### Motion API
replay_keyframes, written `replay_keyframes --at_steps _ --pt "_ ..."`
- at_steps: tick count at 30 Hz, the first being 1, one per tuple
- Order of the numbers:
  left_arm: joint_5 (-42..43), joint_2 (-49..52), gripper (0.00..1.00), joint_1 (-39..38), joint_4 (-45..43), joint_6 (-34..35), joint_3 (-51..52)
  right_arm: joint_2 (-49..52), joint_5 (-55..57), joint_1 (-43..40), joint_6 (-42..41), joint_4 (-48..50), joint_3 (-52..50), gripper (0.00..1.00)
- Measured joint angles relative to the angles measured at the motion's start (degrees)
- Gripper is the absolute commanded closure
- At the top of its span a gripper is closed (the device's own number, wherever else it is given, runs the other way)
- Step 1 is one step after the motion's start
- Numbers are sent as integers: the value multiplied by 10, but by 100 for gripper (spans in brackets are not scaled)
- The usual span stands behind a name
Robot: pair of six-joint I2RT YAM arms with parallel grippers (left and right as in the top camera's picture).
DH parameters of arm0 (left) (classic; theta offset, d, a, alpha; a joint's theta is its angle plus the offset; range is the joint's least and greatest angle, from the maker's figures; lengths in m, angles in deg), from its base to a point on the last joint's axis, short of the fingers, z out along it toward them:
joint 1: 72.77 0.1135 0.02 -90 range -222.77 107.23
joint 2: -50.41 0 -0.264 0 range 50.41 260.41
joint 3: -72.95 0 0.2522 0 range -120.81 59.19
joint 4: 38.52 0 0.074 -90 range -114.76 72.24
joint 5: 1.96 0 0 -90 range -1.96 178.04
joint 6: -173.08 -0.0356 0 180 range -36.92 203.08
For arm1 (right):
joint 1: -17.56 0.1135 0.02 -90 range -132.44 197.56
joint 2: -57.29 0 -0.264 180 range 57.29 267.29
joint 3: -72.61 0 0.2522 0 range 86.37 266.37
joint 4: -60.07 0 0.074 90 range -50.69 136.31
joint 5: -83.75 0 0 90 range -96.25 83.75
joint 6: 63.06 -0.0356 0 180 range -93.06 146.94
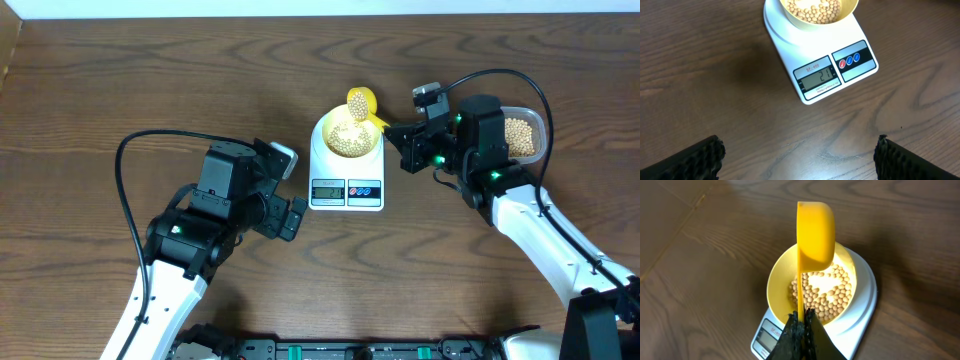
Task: Scoop item into bowl and weigh 50g on scale
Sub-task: 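Carry the filled scoop over the bowl and pour soybeans in, then hold the tipped yellow scoop over the yellow bowl to empty it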
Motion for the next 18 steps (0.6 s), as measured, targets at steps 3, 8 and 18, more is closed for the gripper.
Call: replay_keyframes --at_steps 3,8,18 --pt "0 0 2 0 0 0 0 0 5 1 18 0 0 99" --pt "0 0 2 0 0 0 0 0 8 4 41 0 0 99" --pt "0 0 2 0 0 0 0 0 14 4 63 0 0 99"
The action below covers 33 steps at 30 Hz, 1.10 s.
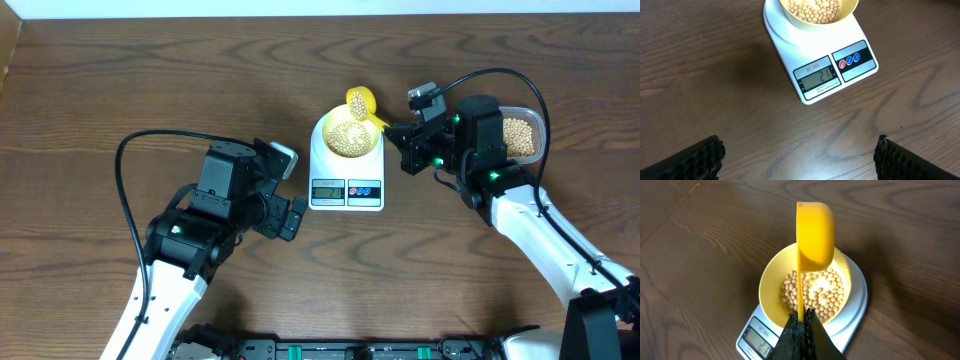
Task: Scoop item into bowl and weigh 50g on scale
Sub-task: 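Hold the tipped yellow scoop over the yellow bowl to empty it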
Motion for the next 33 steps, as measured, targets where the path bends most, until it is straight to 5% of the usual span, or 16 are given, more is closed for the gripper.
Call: replay_keyframes --at_steps 33 --pt "0 0 2 0 0 0 0 0 18 29 64 0 0 99"
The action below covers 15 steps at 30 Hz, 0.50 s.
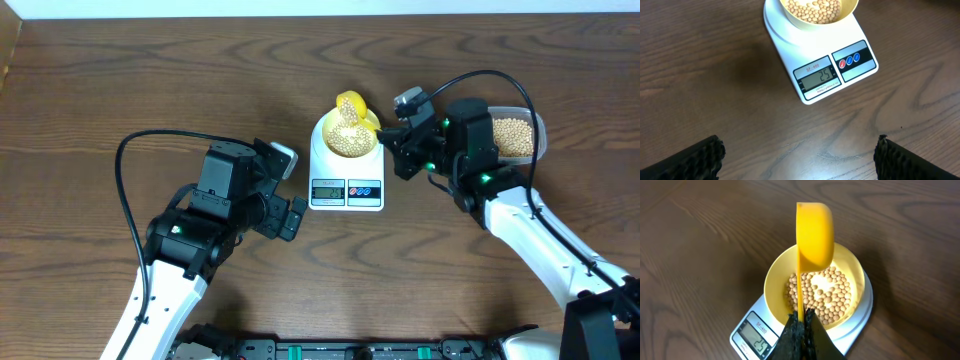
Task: Scoop item into bowl and weigh 50g on scale
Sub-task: 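Hold the tipped yellow scoop over the yellow bowl to empty it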
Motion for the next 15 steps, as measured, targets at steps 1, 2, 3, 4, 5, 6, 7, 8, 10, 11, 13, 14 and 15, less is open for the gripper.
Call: replay_keyframes --at_steps 1,2,3,4,5,6,7,8,10,11,13,14,15 --pt "0 0 2 0 0 0 0 0 4 3 2 0 0 99" --pt "0 0 2 0 0 0 0 0 8 4 4 0 0 99" --pt "0 0 2 0 0 0 0 0 14 5 7 0 0 99" --pt "0 0 2 0 0 0 0 0 14 6 8 0 0 99" --pt "0 0 2 0 0 0 0 0 17 6 9 0 0 99" --pt "0 0 2 0 0 0 0 0 19 6 10 0 0 99" --pt "0 0 2 0 0 0 0 0 21 6 11 0 0 99" --pt "0 0 2 0 0 0 0 0 23 6 11 0 0 99" --pt "0 0 2 0 0 0 0 0 25 6 12 0 0 99" --pt "0 0 2 0 0 0 0 0 25 6 12 0 0 99" --pt "0 0 2 0 0 0 0 0 27 6 12 0 0 99" --pt "0 0 2 0 0 0 0 0 27 6 12 0 0 99" --pt "0 0 2 0 0 0 0 0 27 6 12 0 0 99"
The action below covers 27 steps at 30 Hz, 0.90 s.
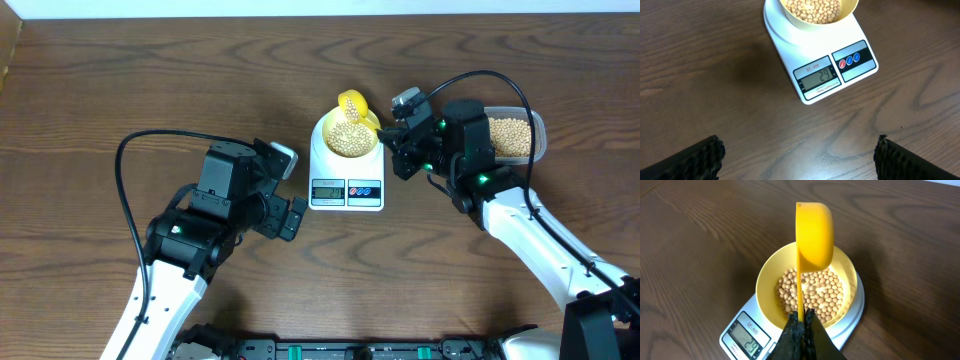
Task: Scoop item into bowl and weigh 50g on scale
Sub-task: 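Hold the tipped yellow scoop over the yellow bowl to empty it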
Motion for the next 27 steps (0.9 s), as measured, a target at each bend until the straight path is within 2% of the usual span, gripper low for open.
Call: replay_keyframes --at_steps 27 --pt "0 0 2 0 0 0 0 0 19 0 41 0 0 99"
